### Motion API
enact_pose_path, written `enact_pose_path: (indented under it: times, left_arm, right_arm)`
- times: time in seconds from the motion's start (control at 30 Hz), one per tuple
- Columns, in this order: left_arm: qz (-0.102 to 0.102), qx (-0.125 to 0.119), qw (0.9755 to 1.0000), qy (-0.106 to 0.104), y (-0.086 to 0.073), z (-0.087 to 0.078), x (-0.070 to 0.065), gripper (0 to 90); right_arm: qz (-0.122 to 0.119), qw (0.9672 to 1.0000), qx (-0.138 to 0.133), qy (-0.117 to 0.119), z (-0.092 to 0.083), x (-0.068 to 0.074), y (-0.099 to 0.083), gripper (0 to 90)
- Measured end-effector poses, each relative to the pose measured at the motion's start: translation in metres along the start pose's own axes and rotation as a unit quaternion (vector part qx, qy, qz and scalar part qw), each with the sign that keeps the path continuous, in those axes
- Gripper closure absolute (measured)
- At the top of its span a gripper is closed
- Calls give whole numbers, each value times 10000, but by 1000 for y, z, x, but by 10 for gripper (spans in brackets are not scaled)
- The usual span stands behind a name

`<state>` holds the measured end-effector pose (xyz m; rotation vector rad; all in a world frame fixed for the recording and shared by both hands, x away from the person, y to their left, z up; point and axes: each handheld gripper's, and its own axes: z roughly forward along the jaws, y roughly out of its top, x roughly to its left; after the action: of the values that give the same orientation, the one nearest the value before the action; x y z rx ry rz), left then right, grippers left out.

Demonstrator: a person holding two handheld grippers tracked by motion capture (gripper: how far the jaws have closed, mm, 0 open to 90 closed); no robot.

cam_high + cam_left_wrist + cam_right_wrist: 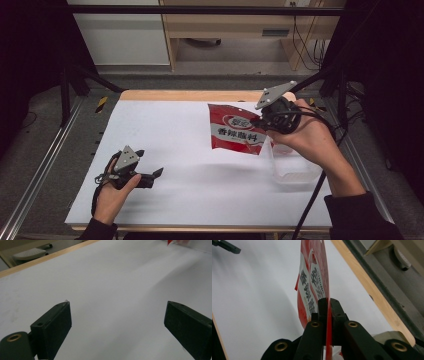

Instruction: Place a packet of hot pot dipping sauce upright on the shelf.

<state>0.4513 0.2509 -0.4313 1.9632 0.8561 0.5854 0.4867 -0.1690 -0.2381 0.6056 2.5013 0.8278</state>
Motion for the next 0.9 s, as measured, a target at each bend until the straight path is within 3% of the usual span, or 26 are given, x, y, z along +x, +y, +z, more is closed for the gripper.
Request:
enact_pose_path:
  times: [0.3,0.57,0.9]
  left_arm:
    - [-95,46,9998,157,-8,1,11,68]
    - [22,111,9997,213,-9,2,11,68]
    - [12,119,9996,236,-10,1,14,68]
  right_arm:
    - [334,9988,-89,-335,-32,-22,-26,899]
    - [577,9966,-56,-594,-54,-36,-50,899]
    - [793,9941,120,-728,-66,-49,-81,899]
